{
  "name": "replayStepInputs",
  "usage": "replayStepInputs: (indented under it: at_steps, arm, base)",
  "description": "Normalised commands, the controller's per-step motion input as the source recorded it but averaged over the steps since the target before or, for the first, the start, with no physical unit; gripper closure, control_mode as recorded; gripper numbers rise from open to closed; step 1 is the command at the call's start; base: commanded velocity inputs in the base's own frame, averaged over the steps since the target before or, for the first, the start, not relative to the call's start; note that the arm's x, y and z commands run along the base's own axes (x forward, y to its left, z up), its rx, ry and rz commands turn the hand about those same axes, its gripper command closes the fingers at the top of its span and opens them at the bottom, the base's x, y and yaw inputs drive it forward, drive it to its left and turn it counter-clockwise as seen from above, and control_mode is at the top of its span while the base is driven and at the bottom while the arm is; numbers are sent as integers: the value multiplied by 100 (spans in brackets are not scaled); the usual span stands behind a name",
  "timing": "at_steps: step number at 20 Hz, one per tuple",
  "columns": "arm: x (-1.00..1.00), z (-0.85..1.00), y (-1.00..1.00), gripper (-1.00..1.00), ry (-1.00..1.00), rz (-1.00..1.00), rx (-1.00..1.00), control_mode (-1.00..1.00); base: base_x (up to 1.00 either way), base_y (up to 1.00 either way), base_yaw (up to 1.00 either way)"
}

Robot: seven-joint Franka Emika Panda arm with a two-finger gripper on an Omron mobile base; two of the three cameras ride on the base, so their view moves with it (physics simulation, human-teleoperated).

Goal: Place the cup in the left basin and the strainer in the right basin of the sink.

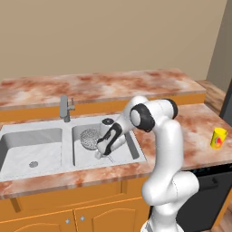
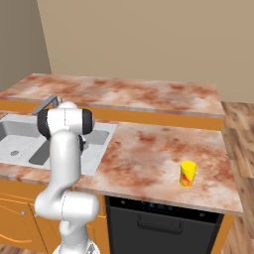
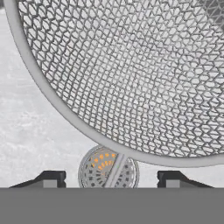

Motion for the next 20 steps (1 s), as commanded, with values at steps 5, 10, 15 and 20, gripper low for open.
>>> replayStepInputs:
  at_steps: [5, 10, 15, 20]
  arm:
    - [0, 56, 0, -100, 15, 0, -12, -100]
    - [-7, 48, 0, -100, 13, -1, -8, -100]
    - [-31, 15, -21, -100, 19, -13, -1, -100]
    - [-44, 1, -40, -100, 12, -19, 0, -100]
  base:
    - [0, 0, 0]
    - [0, 0, 0]
    - [0, 0, 0]
    - [0, 0, 0]
